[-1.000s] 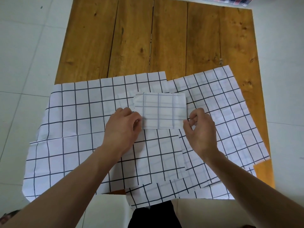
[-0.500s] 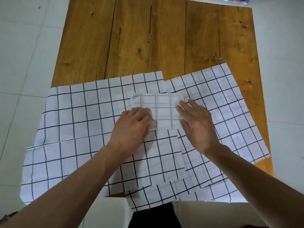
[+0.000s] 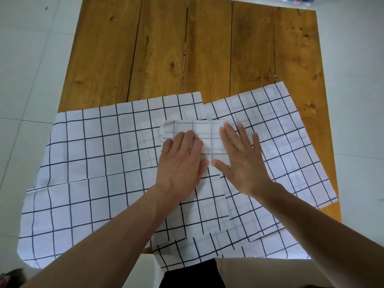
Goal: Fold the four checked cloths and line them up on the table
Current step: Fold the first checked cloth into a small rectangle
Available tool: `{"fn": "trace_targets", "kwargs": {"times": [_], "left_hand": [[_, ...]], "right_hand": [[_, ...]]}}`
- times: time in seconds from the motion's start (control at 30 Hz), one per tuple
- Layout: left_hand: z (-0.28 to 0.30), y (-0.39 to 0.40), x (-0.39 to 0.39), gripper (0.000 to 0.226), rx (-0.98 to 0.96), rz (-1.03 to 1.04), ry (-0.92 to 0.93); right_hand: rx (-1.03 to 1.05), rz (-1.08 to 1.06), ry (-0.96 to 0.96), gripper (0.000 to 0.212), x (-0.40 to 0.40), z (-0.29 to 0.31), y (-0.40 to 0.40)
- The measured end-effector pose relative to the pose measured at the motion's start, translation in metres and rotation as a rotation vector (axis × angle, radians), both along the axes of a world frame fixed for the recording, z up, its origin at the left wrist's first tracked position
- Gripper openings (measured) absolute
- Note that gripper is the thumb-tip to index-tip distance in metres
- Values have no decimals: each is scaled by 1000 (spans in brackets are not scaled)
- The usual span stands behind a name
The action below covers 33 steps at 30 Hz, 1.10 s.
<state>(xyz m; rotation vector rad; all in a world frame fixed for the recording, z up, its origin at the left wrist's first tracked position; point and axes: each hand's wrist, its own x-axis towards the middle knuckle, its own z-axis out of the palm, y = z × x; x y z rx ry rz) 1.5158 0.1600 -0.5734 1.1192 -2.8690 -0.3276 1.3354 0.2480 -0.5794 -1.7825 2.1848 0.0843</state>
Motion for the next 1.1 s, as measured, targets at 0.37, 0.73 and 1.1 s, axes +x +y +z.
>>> {"fn": "trace_targets", "kwargs": {"times": [0.37,0.73,1.1], "left_hand": [[0,-16,50,39,75,44,-96],[14,-35,67,44,77,-106,-88],[19,-32,52,46,120,-167,-15]], "right_hand": [[82,54,-6,83,-14,1,0],[4,104,-140,77,-27,14,-5],[-277,10,-194,57,20,21,0]]}}
